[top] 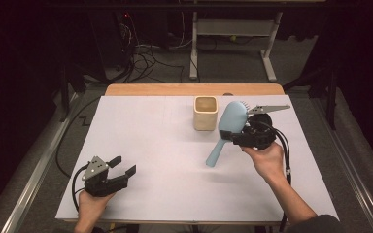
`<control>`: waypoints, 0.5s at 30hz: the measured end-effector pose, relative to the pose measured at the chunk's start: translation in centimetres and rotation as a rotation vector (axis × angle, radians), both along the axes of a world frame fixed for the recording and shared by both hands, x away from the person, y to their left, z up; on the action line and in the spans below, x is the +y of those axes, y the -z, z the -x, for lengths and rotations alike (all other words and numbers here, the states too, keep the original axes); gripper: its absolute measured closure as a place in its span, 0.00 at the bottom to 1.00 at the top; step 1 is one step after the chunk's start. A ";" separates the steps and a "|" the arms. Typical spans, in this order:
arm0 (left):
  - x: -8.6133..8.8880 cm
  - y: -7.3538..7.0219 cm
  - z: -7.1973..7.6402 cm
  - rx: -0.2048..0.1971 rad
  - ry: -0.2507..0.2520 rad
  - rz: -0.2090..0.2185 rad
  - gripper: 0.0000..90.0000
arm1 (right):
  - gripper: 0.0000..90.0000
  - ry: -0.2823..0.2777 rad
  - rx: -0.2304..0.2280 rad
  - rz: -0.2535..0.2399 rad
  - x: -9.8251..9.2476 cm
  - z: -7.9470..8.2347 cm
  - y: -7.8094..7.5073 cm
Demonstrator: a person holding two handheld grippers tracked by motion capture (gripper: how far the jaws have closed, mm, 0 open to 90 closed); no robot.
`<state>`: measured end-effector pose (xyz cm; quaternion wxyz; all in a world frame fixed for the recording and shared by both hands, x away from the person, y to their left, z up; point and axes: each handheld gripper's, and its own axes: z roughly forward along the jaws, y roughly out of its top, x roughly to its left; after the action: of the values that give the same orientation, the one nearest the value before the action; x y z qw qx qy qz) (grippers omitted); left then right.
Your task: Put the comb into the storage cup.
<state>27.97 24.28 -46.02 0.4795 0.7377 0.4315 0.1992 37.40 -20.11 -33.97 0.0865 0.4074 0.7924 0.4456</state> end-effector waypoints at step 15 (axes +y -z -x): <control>-0.3 0.1 -0.1 0.006 0.005 -0.030 0.36 | 0.62 0.014 0.002 0.049 0.8 -1.7 -0.5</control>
<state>28.02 24.02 -46.15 0.4676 0.7465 0.4280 0.2025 39.11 -19.30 -33.43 0.0989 0.4111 0.8003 0.4252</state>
